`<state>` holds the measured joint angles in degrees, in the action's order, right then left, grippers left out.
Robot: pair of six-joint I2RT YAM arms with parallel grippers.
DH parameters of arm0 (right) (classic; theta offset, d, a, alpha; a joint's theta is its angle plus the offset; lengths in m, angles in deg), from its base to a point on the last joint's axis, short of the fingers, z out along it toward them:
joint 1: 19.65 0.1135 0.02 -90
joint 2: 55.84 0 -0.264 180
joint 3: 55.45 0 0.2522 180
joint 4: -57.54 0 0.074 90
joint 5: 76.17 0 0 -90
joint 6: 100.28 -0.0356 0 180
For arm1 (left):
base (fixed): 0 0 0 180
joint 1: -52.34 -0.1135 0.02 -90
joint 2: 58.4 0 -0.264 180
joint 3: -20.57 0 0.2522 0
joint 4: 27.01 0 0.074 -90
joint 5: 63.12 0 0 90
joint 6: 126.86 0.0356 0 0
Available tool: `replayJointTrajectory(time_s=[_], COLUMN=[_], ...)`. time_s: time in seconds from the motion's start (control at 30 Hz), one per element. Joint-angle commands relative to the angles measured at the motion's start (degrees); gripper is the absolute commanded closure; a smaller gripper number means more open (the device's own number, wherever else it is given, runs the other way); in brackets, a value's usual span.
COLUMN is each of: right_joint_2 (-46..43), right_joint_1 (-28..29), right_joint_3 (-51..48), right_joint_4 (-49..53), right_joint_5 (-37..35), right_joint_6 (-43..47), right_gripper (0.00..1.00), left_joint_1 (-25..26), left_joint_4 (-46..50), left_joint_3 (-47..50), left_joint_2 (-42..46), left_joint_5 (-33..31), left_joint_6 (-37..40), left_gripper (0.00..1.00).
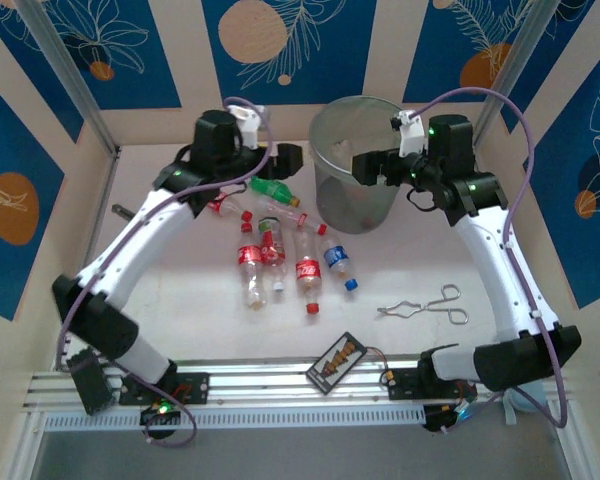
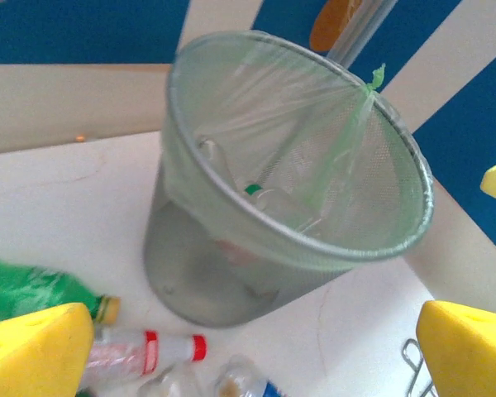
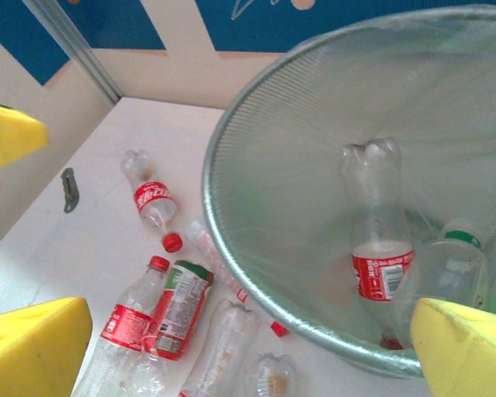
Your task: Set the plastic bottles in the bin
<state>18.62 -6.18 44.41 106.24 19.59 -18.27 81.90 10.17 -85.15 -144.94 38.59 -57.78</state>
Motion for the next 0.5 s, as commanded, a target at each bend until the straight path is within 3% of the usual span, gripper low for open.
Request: replayJointTrajectory(time_s=[0.0,0.2,0.47], right_joint_2=[-2.51,-4.23,-0.01], right_joint_1=[2.45,2.94,1.11], right_joint_3=[-3.49,-8.22,-6.83], right_joint_4=[-6.36,-15.55,-13.48], right_joint_5=[-2.1,-4.63,-7.64], right_joint_6=[0.47,-4.33,-11.67], right_gripper=[0.01,0.01,0.02], left_joint_1=[-1.05,-1.35,-0.79], left_joint_4=[7.94,14.84,6.45], left_joint_3=[7.37,22.07,46.68], left_joint_2=[6.3,15.97,22.2], left_joint_5=[-5.72,-10.15,-1.95], left_joint_6=[2.32,-4.59,-21.25], left_gripper=[0.0,0.0,0.02])
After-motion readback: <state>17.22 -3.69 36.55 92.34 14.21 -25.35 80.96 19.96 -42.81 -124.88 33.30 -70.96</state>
